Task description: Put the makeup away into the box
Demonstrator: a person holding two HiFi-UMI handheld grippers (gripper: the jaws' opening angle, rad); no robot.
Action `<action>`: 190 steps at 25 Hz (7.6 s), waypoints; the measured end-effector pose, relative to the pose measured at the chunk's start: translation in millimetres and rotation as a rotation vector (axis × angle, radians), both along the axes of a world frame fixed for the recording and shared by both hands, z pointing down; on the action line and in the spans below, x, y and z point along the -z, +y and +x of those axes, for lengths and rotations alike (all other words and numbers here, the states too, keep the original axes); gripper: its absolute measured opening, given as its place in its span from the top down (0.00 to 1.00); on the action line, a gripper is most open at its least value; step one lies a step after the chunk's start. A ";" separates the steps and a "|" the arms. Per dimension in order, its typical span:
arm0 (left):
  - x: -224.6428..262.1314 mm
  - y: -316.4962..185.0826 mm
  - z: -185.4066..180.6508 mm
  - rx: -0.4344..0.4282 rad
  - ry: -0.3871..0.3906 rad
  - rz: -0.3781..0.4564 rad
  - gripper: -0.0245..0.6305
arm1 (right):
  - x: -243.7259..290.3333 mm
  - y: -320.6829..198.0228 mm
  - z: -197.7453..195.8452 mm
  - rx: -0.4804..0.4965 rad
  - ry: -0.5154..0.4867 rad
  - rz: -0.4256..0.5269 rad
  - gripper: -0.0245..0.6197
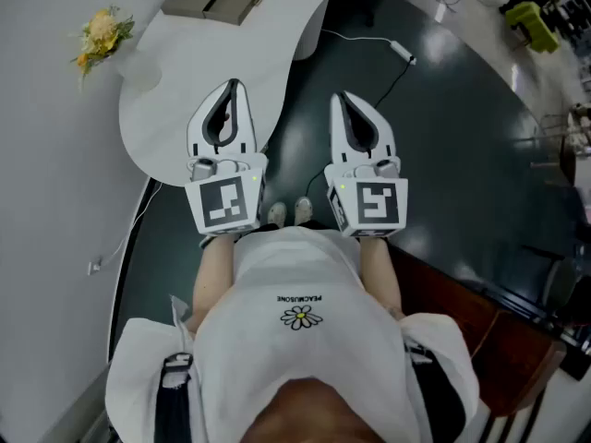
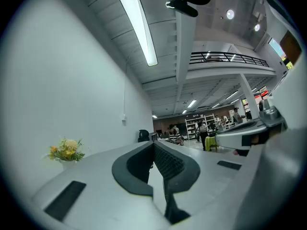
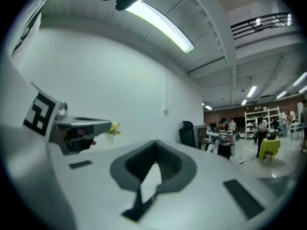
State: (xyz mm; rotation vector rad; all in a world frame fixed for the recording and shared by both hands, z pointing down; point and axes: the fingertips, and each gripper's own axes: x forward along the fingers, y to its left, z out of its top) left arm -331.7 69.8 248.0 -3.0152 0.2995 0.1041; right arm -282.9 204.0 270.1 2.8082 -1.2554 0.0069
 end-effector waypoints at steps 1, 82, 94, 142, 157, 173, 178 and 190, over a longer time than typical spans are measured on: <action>0.7 1.0 0.5 -0.003 0.001 -0.004 0.93 | -1.0 0.8 0.8 -0.002 -0.006 0.001 0.92; 4.4 -125.4 381.5 0.184 0.087 -0.078 0.93 | -37.8 -116.8 400.1 0.262 -0.086 -0.037 0.92; 9.1 -163.7 343.6 0.472 0.086 -0.042 0.93 | -37.7 -207.4 395.7 0.613 -0.101 -0.028 0.92; -11.3 -209.6 338.5 0.872 0.126 -0.053 0.93 | -50.2 -301.9 431.1 0.966 -0.125 -0.052 0.81; -29.1 -220.5 372.9 0.875 0.081 -0.058 0.93 | -142.1 -318.3 511.2 0.894 -0.204 -0.274 0.62; -44.1 -234.5 370.1 0.919 0.026 -0.107 0.93 | -300.9 -317.9 543.4 0.853 -0.250 -0.675 0.58; -47.7 -239.5 367.0 0.923 0.012 -0.108 0.93 | -328.7 -314.8 552.6 0.819 -0.271 -0.739 0.58; -53.2 -244.7 363.7 0.920 -0.003 -0.117 0.93 | -345.4 -316.1 554.6 0.806 -0.278 -0.793 0.59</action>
